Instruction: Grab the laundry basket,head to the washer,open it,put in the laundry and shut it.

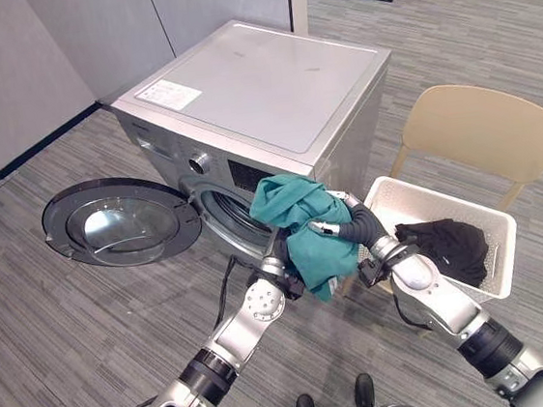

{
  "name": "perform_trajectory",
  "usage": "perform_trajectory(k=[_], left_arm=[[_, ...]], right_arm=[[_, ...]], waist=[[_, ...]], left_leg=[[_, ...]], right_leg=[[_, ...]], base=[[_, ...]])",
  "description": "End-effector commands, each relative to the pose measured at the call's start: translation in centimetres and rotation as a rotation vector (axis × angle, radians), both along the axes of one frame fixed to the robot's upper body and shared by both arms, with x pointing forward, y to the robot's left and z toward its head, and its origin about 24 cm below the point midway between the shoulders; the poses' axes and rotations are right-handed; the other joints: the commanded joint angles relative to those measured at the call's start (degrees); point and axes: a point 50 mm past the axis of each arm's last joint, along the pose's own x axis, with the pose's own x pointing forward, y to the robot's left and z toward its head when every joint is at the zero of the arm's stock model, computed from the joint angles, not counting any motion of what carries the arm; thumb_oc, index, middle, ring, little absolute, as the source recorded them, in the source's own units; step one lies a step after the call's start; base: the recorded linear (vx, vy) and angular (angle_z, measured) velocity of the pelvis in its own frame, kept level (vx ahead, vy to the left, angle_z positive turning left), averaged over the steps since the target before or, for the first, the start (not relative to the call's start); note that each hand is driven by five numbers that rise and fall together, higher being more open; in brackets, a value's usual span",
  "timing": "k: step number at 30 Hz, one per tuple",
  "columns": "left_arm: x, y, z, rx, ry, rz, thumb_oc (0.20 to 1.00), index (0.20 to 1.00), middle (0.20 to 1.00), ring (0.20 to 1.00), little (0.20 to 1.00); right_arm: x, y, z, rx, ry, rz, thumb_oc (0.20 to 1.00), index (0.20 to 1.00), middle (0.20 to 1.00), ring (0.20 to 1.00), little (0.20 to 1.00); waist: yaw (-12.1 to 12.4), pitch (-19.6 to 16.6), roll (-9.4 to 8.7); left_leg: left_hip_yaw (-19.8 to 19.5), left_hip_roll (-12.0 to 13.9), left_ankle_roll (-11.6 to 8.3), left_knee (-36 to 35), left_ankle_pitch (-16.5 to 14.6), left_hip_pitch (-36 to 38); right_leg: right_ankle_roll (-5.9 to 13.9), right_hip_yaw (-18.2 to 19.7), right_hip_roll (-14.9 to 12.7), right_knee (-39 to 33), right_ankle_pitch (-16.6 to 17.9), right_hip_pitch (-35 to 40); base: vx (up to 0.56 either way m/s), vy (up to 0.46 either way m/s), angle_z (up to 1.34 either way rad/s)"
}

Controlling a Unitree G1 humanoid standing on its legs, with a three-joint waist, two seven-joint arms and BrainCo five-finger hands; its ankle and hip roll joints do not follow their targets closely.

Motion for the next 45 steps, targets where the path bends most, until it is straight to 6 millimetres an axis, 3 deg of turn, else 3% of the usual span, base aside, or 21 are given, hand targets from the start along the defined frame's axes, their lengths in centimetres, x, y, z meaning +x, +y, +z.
perform_trajectory(k=[1,5,6,8,9,10,11,13,17,21,22,24,29,30,31,33,34,38,41,44,45], left_arm=[[0.8,-1.3,1.5,-0.079,-0.068,-0.019,0.2,0.2,0.2,0.2,0.2],[0.6,0.9,0.8,-0.11,-0.031,0.057,0.2,0.2,0.2,0.2,0.2],[0.3,2.6,0.4,-0.114,-0.023,0.105,0.2,0.2,0.2,0.2,0.2],[0.0,3.5,0.1,-0.113,-0.013,0.135,0.2,0.2,0.2,0.2,0.2],[-0.7,5.3,-0.5,-0.107,0.008,0.183,0.2,0.2,0.2,0.2,0.2],[-0.7,5.3,-0.6,-0.107,0.011,0.183,0.2,0.2,0.2,0.2,0.2],[-2.2,8.0,-2.3,-0.093,0.085,0.258,0.2,0.2,0.2,0.2,0.2],[-3.9,10.7,-4.6,-0.062,0.186,0.342,0.2,0.2,0.2,0.2,0.2],[-6.5,13.5,-7.3,-0.039,0.318,0.441,0.2,0.2,0.2,0.2,0.2],[-10.5,16.8,-11.2,-0.019,0.523,0.6,0.2,0.2,0.2,0.2,0.2],[-11.8,17.9,-12.2,-0.017,0.576,0.665,0.2,0.2,0.2,0.2,0.2],[-12.6,18.5,-12.8,-0.027,0.611,0.72,0.2,0.2,0.2,0.2,0.2],[-12.1,18.9,-12.8,-0.04,0.599,0.759,0.2,0.2,0.2,0.2,0.2],[-11.3,18.6,-12.5,-0.043,0.576,0.747,0.2,0.2,0.2,0.2,0.2],[-11.3,18.6,-12.5,-0.043,0.576,0.748,0.2,0.2,0.2,0.2,0.2],[-10.5,18.1,-12.2,-0.047,0.552,0.739,0.2,0.2,0.2,0.2,0.2],[-10.5,18.1,-12.2,-0.047,0.552,0.74,0.2,0.2,0.2,0.2,0.2],[-9.1,17.1,-11.5,-0.062,0.509,0.697,0.2,0.2,0.2,0.2,0.2],[-8.5,16.3,-11.3,-0.077,0.493,0.671,0.2,0.2,0.2,0.2,0.2],[-8.3,16.3,-11.0,-0.07,0.483,0.66,0.2,0.2,0.2,0.2,0.2],[-8.0,16.8,-10.5,-0.054,0.465,0.662,0.2,0.2,0.2,0.2,0.2]], right_arm=[[-0.8,1.5,1.2,0.115,-0.034,0.07,1.0,1.0,1.0,1.0,1.0],[-0.8,-0.8,1.4,0.041,-0.089,-0.005,1.0,1.0,1.0,1.0,1.0],[-0.9,-2.7,1.7,-0.066,-0.165,-0.078,1.0,1.0,1.0,1.0,1.0],[-1.2,-3.9,1.7,-0.117,-0.186,-0.118,1.0,1.0,1.0,1.0,1.0],[-1.7,-5.9,1.4,-0.202,-0.212,-0.189,1.0,1.0,1.0,1.0,1.0],[-1.7,-5.9,1.4,-0.203,-0.21,-0.19,1.0,1.0,1.0,1.0,1.0],[-3.0,-9.0,0.0,-0.304,-0.167,-0.274,1.0,1.0,1.0,1.0,1.0],[-4.4,-11.9,-2.5,-0.386,-0.048,-0.344,1.0,1.0,1.0,1.0,1.0],[-6.0,-14.8,-5.5,-0.536,0.079,-0.421,1.0,1.0,1.0,1.0,1.0],[-8.1,-17.4,-11.1,-0.628,0.339,-0.494,1.0,1.0,1.0,1.0,1.0],[-8.7,-17.7,-12.9,-0.619,0.43,-0.513,1.0,1.0,1.0,1.0,1.0],[-8.8,-17.9,-13.9,-0.625,0.475,-0.528,1.0,1.0,1.0,1.0,1.0],[-8.4,-18.0,-14.4,-0.607,0.493,-0.57,1.0,1.0,1.0,1.0,1.0],[-8.4,-18.1,-14.7,-0.612,0.507,-0.591,1.0,1.0,1.0,1.0,1.0],[-8.4,-18.1,-14.7,-0.612,0.507,-0.591,1.0,1.0,1.0,1.0,1.0],[-8.2,-17.8,-15.0,-0.621,0.514,-0.593,1.0,1.0,1.0,1.0,1.0],[-8.2,-17.8,-15.0,-0.621,0.514,-0.592,1.0,1.0,1.0,1.0,1.0],[-8.6,-17.6,-15.4,-0.611,0.533,-0.61,1.0,1.0,1.0,1.0,1.0],[-8.4,-16.9,-15.7,-0.613,0.533,-0.592,1.0,1.0,1.0,1.0,1.0],[-7.8,-16.2,-15.6,-0.62,0.521,-0.56,1.0,1.0,1.0,1.0,1.0],[-7.3,-15.3,-15.5,-0.605,0.508,-0.535,1.0,1.0,1.0,1.0,1.0]], waist=[[0.38,-3.59,-2.53],[0.36,-3.92,-2.33],[0.25,-4.09,-2.2],[0.2,-4.23,-2.12],[0.0,-4.24,-2.05],[0.04,-4.35,-2.03],[-0.26,-4.48,-1.82],[-0.51,-4.24,-1.68],[-0.62,-3.98,-1.42],[-0.33,-3.22,-0.97],[0.05,-2.61,-0.83],[0.59,-0.93,-0.84],[1.76,3.03,-1.3],[1.93,3.85,-1.53],[1.82,3.71,-1.51],[1.65,3.91,-1.85],[1.62,3.95,-1.85],[0.03,3.6,-2.1],[-0.4,2.78,-1.87],[0.1,2.65,-2.87],[0.42,3.48,-3.66]], left_leg=[[1.02,-0.17,-1.94,-0.45,-2.55,-1.88],[1.25,-0.15,-1.75,-0.45,-2.63,-1.64],[1.34,-0.17,-1.64,-0.45,-2.69,-1.41],[1.38,-0.15,-1.59,-0.45,-2.75,-1.3],[1.51,-0.16,-1.47,-0.45,-2.75,-1.2],[1.52,-0.16,-1.47,-0.45,-2.76,-1.18],[1.67,-0.09,-1.37,-0.45,-2.78,-1.0],[1.8,0.0,-1.44,-0.45,-2.65,-0.92],[1.92,0.15,-1.33,-0.45,-2.66,-0.7],[1.72,0.45,-0.99,-0.45,-2.56,-0.08],[1.47,0.59,-0.91,-0.45,-2.17,0.2],[0.83,0.66,-0.89,1.28,-2.06,-1.11],[-0.21,-0.19,-1.91,8.8,-2.14,-9.47],[2.94,0.62,-2.22,10.35,-1.95,-11.98],[2.84,0.62,-2.23,10.54,-2.01,-12.27],[9.38,3.63,-1.91,10.34,-2.54,-12.13],[9.35,3.63,-1.91,10.36,-2.55,-12.1],[20.39,9.05,-2.94,8.35,-2.1,-11.61],[20.47,8.03,-2.7,7.37,-1.73,-11.81],[19.23,6.11,-1.33,7.8,-3.13,-12.39],[18.0,4.88,-0.12,7.97,-4.48,-11.93]], right_leg=[[5.76,3.79,-1.78,2.36,-8.54,4.52],[5.91,3.93,-1.99,2.2,-8.36,4.73],[5.97,4.07,-2.04,2.22,-8.34,4.86],[5.98,4.15,-2.03,2.21,-8.38,4.97],[6.03,4.26,-2.08,2.3,-8.39,5.03],[6.03,4.27,-2.08,2.3,-8.4,5.04],[6.06,4.4,-2.06,2.31,-8.46,5.13],[6.04,4.46,-2.0,2.36,-8.47,5.03],[5.92,4.58,-1.8,2.65,-8.73,4.98],[5.34,5.1,-1.28,3.4,-9.47,5.07],[5.01,5.18,-1.0,3.76,-9.74,5.06],[4.56,5.3,-0.83,4.43,-9.95,4.39],[3.6,2.62,-1.79,4.87,-9.93,1.69],[3.57,0.02,-2.82,4.63,-9.8,0.9],[3.56,-0.1,-2.82,4.64,-9.81,0.74],[4.04,-4.09,-4.27,3.91,-9.43,1.16],[4.04,-4.12,-4.27,3.9,-9.43,1.21],[5.0,-13.47,-8.0,3.7,-10.61,3.3],[5.64,-15.56,-9.4,4.48,-10.84,4.53],[5.69,-14.68,-10.44,6.64,-11.76,4.66],[5.42,-12.5,-11.16,12.62,-11.83,2.53]], base=[[0.01,0.018,-0.07],[0.01,0.008,-0.11],[0.02,0.002,-0.12],[0.02,-0.003,-0.07],[0.02,-0.005,-0.05],[0.03,-0.024,-0.09],[0.02,-0.035,-0.09],[0.02,-0.053,-0.02],[0.0,-0.037,-0.03],[-0.01,-0.052,-0.06],[-0.01,-0.064,-0.1],[-0.07,-0.047,-0.04],[-0.19,-0.044,0.25],[-0.18,-0.035,0.52],[-0.12,0.005,1.43],[0.01,0.061,1.54],[0.12,0.102,0.74],[0.11,0.169,1.06],[0.19,0.228,1.12],[0.24,0.258,0.74],[0.13,0.146,0.21]])
